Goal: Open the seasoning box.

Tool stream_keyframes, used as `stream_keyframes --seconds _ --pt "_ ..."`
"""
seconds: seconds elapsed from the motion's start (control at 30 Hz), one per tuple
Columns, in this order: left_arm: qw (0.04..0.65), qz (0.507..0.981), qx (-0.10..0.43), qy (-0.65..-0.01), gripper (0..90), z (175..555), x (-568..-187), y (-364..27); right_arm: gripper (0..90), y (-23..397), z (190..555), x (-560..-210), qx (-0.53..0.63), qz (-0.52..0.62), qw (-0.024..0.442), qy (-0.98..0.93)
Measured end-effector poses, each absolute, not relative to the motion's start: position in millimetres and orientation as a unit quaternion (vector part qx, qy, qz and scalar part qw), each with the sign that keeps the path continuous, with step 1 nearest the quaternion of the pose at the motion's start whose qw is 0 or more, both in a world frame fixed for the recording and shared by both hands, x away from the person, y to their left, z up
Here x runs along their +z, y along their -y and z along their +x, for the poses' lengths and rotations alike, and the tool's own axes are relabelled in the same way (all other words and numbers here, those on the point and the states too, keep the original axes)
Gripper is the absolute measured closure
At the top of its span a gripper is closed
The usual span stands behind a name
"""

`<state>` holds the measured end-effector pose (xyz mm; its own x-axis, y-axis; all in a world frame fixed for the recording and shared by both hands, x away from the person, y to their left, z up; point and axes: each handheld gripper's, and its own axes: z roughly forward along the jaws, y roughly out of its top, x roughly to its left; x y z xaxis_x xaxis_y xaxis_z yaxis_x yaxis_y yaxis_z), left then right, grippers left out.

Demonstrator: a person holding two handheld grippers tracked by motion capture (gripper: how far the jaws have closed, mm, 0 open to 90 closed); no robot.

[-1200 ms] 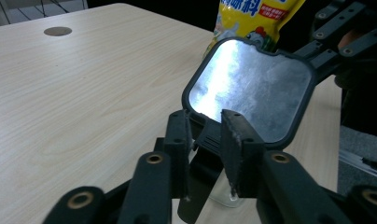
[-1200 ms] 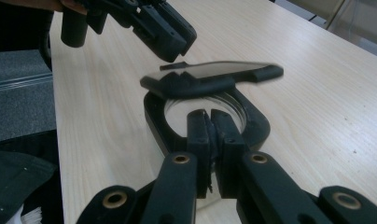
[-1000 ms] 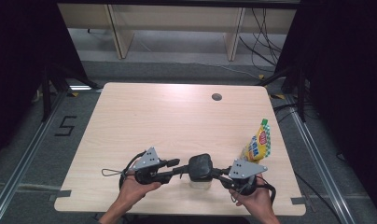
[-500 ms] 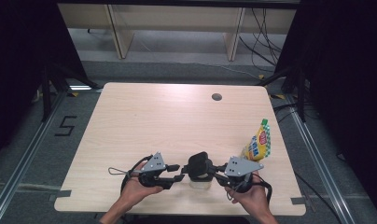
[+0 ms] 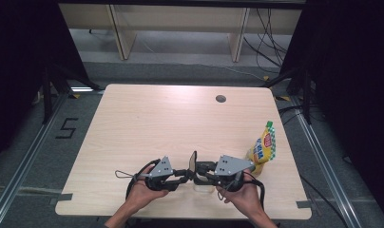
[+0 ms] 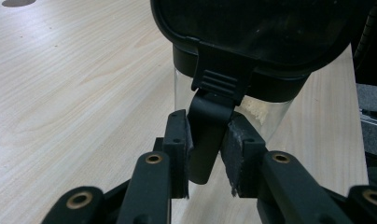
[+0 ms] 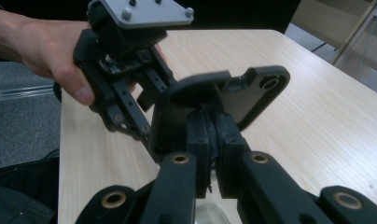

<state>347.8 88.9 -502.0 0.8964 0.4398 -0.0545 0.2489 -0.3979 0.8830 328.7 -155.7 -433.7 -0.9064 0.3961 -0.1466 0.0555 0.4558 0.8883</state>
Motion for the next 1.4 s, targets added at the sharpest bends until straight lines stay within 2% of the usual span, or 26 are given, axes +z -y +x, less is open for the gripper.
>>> stream_keyframes --seconds 0.27,0.63,1.2,1.27,1.4 --pt "0.506 0.830 0.095 -0.213 72.1 346 -502 -88 87.3 135 334 -436 0.498 0.127 0.160 -0.843" --pt "0.505 0.832 0.094 -0.207 71.2 346 -501 -88 86.3 137 336 -438 0.495 0.131 0.157 -0.844" --pt "0.479 0.837 0.079 -0.255 34.3 329 -498 -103 58.7 194 310 -440 0.481 0.196 0.198 -0.831" --pt "0.469 0.838 0.079 -0.269 31.0 323 -498 -106 55.8 208 306 -443 0.479 0.214 0.200 -0.828" --pt "0.463 0.839 0.088 -0.273 30.9 316 -499 -108 52.8 222 301 -445 0.479 0.227 0.206 -0.822"
